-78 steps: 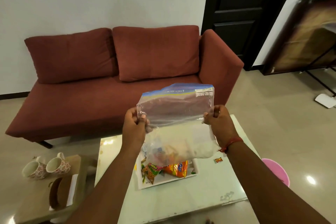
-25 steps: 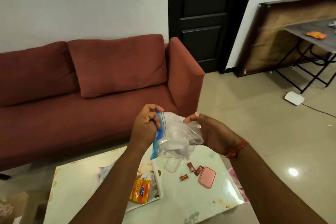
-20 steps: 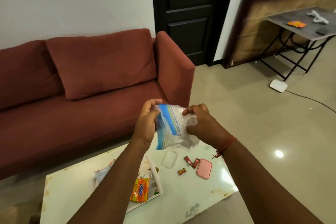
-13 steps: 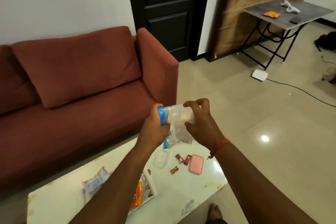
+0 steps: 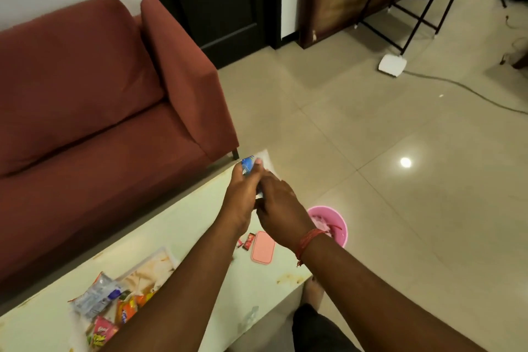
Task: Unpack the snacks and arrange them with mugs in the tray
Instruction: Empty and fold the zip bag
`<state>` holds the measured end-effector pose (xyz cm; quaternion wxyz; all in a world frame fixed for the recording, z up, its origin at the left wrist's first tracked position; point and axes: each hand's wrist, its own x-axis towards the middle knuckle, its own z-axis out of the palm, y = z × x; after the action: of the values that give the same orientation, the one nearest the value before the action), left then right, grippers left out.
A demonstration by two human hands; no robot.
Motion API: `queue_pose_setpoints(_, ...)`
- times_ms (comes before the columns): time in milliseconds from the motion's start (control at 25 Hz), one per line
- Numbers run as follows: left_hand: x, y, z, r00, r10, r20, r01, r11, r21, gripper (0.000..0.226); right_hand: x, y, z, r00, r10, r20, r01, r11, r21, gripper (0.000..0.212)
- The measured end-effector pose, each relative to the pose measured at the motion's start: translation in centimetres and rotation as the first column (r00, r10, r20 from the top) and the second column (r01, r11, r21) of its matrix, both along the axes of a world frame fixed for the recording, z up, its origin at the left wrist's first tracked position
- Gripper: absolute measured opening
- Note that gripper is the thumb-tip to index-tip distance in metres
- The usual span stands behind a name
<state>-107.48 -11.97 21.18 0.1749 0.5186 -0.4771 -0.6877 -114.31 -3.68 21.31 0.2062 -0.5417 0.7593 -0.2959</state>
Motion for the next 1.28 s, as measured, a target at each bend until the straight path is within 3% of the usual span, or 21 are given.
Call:
queue_pose_setpoints(80, -4.0, 0.1, -2.4, 0.986, 0.039, 0.163, -0.031, 0.998, -0.057, 0.029, -3.0, 0.8, -2.6, 0.984, 0.127, 0.126, -0.135, 0.989, 0.061, 0.062)
queue_pose_setpoints(160, -7.7, 0.4, -5.7, 0.961, 0.09, 0.261, -0.075, 0.995, -0.066, 0.029, -6.9, 1.8, -5.8, 0.932, 0.113, 0.343, -0.156, 0.983, 0.1, 0.057)
queue_pose_setpoints(240, -10.9, 0.6, -9.2, 0.95, 0.083, 0.301, -0.071, 0.996, -0.049, 0.031, -11.0, 2.8, -9.6, 0.888, -0.107, 0.446, 0.053, 0.99, 0.132, 0.047)
queue_pose_setpoints(320, -13.5, 1.1, -12.9, 0.967, 0.055, 0.25, -0.065, 0.997, 0.035, 0.034, -14.5, 3.7, -14.0, 0.759, -0.378, 0.53, 0.296, 0.925, 0.237, 0.049)
queue_pose_setpoints(360, -14.8, 1.7, -15.2, 0.976, 0.058, 0.208, -0.081, 0.992, 0.101, 0.035, -16.1, 4.5, -17.0, 0.6, -0.48, 0.64, 0.343, 0.877, 0.336, 0.053)
queue_pose_setpoints(400, -16.0, 2.3, -17.6, 0.983, 0.072, 0.17, -0.101, 0.98, 0.169, 0.034, -17.5, 5.1, -19.8, 0.345, -0.546, 0.764, 0.35, 0.83, 0.435, 0.054)
queue_pose_setpoints(440, -17.0, 2.9, -20.1, 0.986, 0.09, 0.138, -0.121, 0.964, 0.236, 0.034, -18.6, 5.8, -22.6, 0.062, -0.56, 0.826, 0.325, 0.794, 0.514, 0.052)
queue_pose_setpoints(480, -17.6, 3.6, -22.5, 0.987, 0.102, 0.121, -0.134, 0.946, 0.294, 0.035, -19.4, 6.5, -25.1, -0.159, -0.535, 0.83, 0.32, 0.767, 0.556, 0.051)
queue_pose_setpoints(560, -18.4, 4.6, -27.5, 0.988, 0.088, 0.124, -0.128, 0.922, 0.365, 0.039, -20.0, 7.8, -30.2, -0.295, -0.467, 0.833, 0.391, 0.737, 0.551, 0.052)
queue_pose_setpoints(680, -18.4, 5.0, -33.3, 0.961, 0.014, 0.275, -0.127, 0.91, 0.396, 0.047, -19.5, 9.2, -35.9, -0.284, -0.416, 0.864, 0.519, 0.691, 0.504, 0.055)
queue_pose_setpoints(760, -18.3, 5.0, -36.6, 0.921, -0.062, 0.384, -0.107, 0.909, 0.403, 0.046, -19.3, 10.2, -39.5, -0.21, -0.548, 0.81, 0.575, 0.601, 0.556, 0.049)
queue_pose_setpoints(880, -17.8, 5.2, -39.9, 0.781, -0.192, 0.594, 0.078, 0.974, 0.212, 0.046, -19.2, 11.1, -44.8, 0.129, -0.859, 0.495, 0.638, 0.454, 0.622, 0.036)
queue_pose_setpoints(960, -17.4, 5.7, -40.4, 0.707, -0.28, 0.649, 0.283, 0.954, 0.102, 0.038, -19.5, 10.8, -47.9, 0.339, -0.893, 0.297, 0.616, 0.449, 0.648, 0.039)
queue_pose_setpoints(1040, -16.9, 6.2, -40.7, 0.675, -0.337, 0.656, 0.411, 0.911, 0.045, 0.034, -19.8, 9.8, -50.4, 0.498, -0.836, 0.231, 0.506, 0.496, 0.705, 0.05)
queue_pose_setpoints(1160, -16.1, 6.4, -41.2, 0.683, -0.363, 0.634, 0.486, 0.873, -0.023, 0.037, -20.5, 8.3, -53.1, 0.73, -0.664, 0.163, 0.282, 0.509, 0.813, 0.086)
queue_pose_setpoints(1280, -15.7, 6.2, -41.0, 0.716, -0.359, 0.599, 0.482, 0.875, -0.052, 0.038, -21.1, 7.9, -53.3, 0.833, -0.544, 0.099, 0.22, 0.492, 0.842, 0.1)
